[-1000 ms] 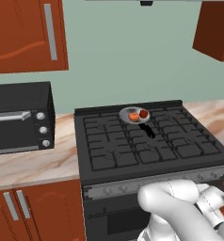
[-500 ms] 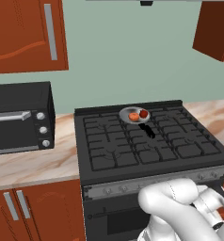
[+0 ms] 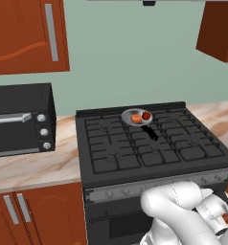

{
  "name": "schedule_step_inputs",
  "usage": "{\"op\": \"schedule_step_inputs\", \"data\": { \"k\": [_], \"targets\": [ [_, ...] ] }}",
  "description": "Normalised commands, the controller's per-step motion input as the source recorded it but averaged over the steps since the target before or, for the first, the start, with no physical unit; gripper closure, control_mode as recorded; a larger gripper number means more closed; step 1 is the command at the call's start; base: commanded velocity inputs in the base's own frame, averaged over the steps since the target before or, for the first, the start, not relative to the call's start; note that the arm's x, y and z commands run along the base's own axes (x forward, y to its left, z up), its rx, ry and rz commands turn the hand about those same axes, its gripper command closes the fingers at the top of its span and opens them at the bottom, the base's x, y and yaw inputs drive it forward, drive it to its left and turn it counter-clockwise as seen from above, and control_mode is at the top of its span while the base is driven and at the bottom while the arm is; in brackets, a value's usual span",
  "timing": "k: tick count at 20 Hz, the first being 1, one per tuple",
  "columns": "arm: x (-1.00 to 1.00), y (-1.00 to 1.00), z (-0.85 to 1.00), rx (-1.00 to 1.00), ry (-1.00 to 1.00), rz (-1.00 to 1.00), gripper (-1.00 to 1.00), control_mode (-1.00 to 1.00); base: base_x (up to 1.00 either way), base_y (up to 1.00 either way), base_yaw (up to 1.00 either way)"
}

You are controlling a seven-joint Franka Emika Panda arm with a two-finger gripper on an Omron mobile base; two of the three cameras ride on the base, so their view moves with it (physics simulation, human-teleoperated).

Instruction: Put the bell pepper and squash in the pan. Then turn on the rear center burner and set the heat to medium.

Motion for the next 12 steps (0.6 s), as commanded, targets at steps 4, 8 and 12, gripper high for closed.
{"op": "schedule_step_inputs", "data": {
  "k": [4, 8, 12],
  "targets": [
    [0.00, 0.00, 0.00, 0.00, 0.00, 0.00, -1.00, -1.00, 0.00, 0.00, 0.00],
    [0.00, 0.00, 0.00, 0.00, 0.00, 0.00, -1.00, -1.00, 0.00, 0.00, 0.00],
    [0.00, 0.00, 0.00, 0.00, 0.00, 0.00, -1.00, -1.00, 0.00, 0.00, 0.00]
  ]
}}
